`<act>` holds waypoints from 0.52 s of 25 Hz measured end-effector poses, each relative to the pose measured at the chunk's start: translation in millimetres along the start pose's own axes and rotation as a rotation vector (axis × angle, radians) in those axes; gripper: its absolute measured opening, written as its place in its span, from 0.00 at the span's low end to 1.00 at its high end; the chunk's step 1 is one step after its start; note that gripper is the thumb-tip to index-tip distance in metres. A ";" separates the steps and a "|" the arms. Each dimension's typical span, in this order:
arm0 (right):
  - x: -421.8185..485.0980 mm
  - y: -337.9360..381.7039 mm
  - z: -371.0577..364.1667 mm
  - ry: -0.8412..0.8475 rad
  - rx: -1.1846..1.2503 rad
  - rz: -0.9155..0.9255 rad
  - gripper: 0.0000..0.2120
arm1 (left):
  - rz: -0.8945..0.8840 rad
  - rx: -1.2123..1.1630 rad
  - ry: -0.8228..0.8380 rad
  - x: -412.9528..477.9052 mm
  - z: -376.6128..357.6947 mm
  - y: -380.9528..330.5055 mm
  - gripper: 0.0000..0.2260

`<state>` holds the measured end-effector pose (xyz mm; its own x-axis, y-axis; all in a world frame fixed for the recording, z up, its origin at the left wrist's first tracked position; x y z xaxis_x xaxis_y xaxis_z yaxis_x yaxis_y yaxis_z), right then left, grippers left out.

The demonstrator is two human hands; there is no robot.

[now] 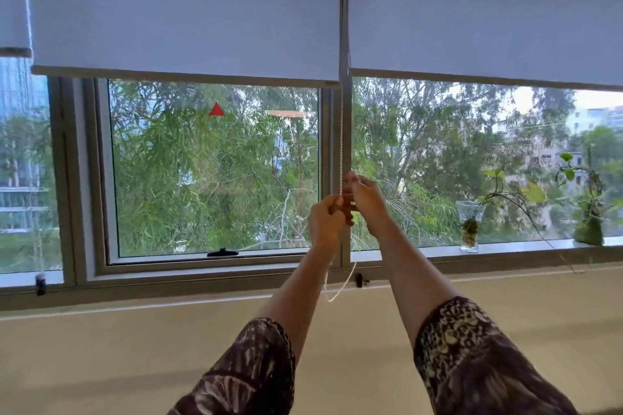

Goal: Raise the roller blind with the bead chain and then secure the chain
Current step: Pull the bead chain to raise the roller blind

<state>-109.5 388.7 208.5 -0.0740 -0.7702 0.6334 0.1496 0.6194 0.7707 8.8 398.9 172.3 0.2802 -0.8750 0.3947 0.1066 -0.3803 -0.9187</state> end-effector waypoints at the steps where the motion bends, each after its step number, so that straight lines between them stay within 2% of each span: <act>1: 9.0 14.4 -2.0 -0.024 0.004 0.025 0.19 | 0.009 -0.021 0.016 -5.7 -0.5 5.6 0.13; 5: 28.5 43.0 -11.7 -0.085 0.096 0.101 0.11 | 0.061 -0.080 0.075 -20.3 0.7 28.5 0.18; 10: 13.0 33.1 -19.1 -0.109 0.030 0.181 0.15 | 0.145 0.001 0.316 -20.6 -3.8 34.9 0.10; 13: 1.8 26.4 -21.2 -0.074 -0.014 0.204 0.12 | 0.212 0.040 0.353 -3.7 9.9 32.6 0.11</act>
<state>-84.8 400.5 228.4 -0.1131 -0.6151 0.7803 0.1829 0.7590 0.6249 20.7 392.6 140.8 -0.0439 -0.9844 0.1703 0.1207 -0.1744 -0.9772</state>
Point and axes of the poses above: each hand's wrist, its own x-axis towards the middle knuckle, its own z-axis out of the back of the hand, y = z × x, the point moved 10 cm from there along x, towards the middle knuckle, and after that the axes turned 11 degrees about z, right-handed, at the moved point
